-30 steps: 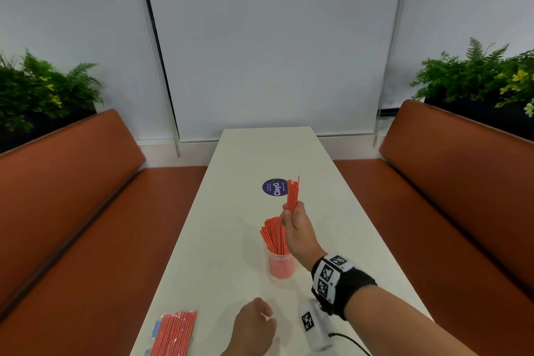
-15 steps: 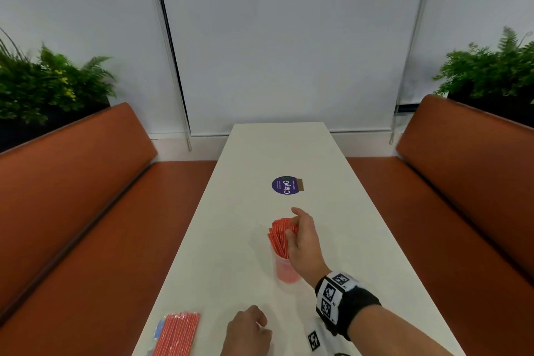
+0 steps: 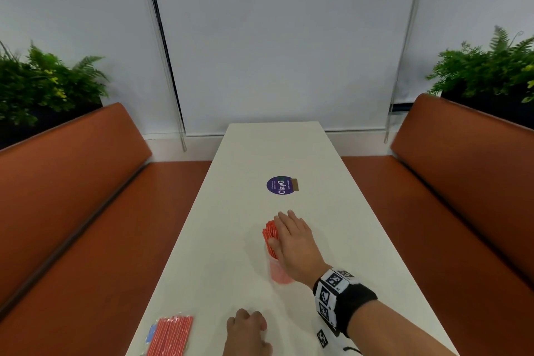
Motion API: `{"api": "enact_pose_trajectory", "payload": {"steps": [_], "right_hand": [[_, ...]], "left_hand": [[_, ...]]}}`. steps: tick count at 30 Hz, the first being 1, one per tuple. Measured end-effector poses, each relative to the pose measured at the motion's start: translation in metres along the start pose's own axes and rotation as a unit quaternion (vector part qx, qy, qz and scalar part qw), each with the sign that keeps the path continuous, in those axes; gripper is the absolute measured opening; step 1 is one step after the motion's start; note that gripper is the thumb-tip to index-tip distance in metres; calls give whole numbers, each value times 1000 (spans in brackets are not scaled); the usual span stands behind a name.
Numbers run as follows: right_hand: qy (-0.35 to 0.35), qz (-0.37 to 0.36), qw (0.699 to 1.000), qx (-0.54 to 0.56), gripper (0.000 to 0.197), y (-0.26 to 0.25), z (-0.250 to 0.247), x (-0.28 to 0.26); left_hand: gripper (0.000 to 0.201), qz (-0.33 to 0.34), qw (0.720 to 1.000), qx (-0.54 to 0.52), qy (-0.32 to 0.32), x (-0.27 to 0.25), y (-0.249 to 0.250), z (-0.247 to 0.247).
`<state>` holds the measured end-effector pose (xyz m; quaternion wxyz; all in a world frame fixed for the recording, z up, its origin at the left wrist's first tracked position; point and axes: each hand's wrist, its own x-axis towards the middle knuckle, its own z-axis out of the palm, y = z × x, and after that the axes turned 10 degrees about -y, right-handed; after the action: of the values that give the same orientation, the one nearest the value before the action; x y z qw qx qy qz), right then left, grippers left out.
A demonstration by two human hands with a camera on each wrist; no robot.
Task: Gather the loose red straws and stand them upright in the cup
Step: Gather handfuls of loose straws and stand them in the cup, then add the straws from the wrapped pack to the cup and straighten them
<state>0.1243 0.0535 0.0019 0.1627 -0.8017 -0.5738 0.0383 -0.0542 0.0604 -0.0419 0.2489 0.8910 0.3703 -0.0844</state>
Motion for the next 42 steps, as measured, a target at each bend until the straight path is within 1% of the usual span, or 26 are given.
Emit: {"api": "enact_pose_trajectory", "payload": {"steps": [1,2,3,4,5,6,7,10,12,13,15,18,21,23,25,26,27,29,32,33,35,37,39,42], "right_hand": [[-29,-2,999,-22,102,0,-1,-2],[-47,-5,998,-41,105,0,-3,-3],[-56,-8,997,-49,104,0,-5,-3],[-57,-10,997,-46,102,-1,-6,-3],[-48,-13,998,-45,98,-1,-9,-4],[-27,-21,998,-56,93,0,-12,-4],[-4,-38,996,-76,87,-5,-12,-4],[59,-92,985,-131,60,-25,-10,-4],[95,-128,976,-151,46,-43,-6,-2],[103,-127,973,-164,43,-49,-4,-1],[91,-90,974,-187,44,-57,-1,1],[53,-28,978,-199,57,-57,4,2],[70,27,978,-192,60,-47,5,0],[84,102,978,-159,61,-37,3,-3],[66,174,977,-103,66,-31,4,-5],[49,193,977,-71,71,-29,5,-7],[39,195,979,-49,74,-27,7,-7],[40,173,983,-46,73,-24,12,-5],[25,130,989,-69,64,-21,11,3],[19,132,987,-86,61,-23,10,5],[19,160,980,-115,59,-29,6,7],[39,154,978,-134,61,-42,3,6],[55,97,980,-166,60,-58,3,2],[53,8,982,-179,61,-89,11,-10]], "left_hand": [[36,-5,1000,-7,-1,-2,0,-1],[33,-2,1000,-19,-5,-4,0,-3],[26,2,999,-38,-8,-8,1,-6],[15,5,998,-55,-8,-13,0,-9],[12,5,997,-72,-8,-17,-1,-11],[14,4,996,-87,-3,-18,-3,-12],[11,-4,995,-99,2,-22,-7,-14],[27,-33,993,-104,46,-28,-26,-22],[28,-64,990,-92,82,-32,-42,-31],[28,-84,988,-85,93,-34,-51,-36],[30,-114,986,-71,101,-38,-66,-43],[32,-166,978,-49,113,-44,-88,-46],[42,-220,968,-26,115,-53,-101,-49],[52,-248,962,-34,107,-58,-106,-47],[59,-270,956,-44,101,-62,-109,-45],[62,-278,954,-45,98,-64,-111,-43],[65,-286,952,-45,96,-65,-112,-41],[72,-296,950,-43,92,-67,-114,-36],[78,-300,950,-40,79,-67,-116,-29],[79,-299,951,-34,77,-66,-116,-28],[79,-295,952,-14,79,-66,-118,-26],[79,-290,953,-3,87,-65,-118,-25],[78,-290,953,-19,83,-62,-119,-26],[75,-292,951,-82,56,-57,-124,-30]]}}
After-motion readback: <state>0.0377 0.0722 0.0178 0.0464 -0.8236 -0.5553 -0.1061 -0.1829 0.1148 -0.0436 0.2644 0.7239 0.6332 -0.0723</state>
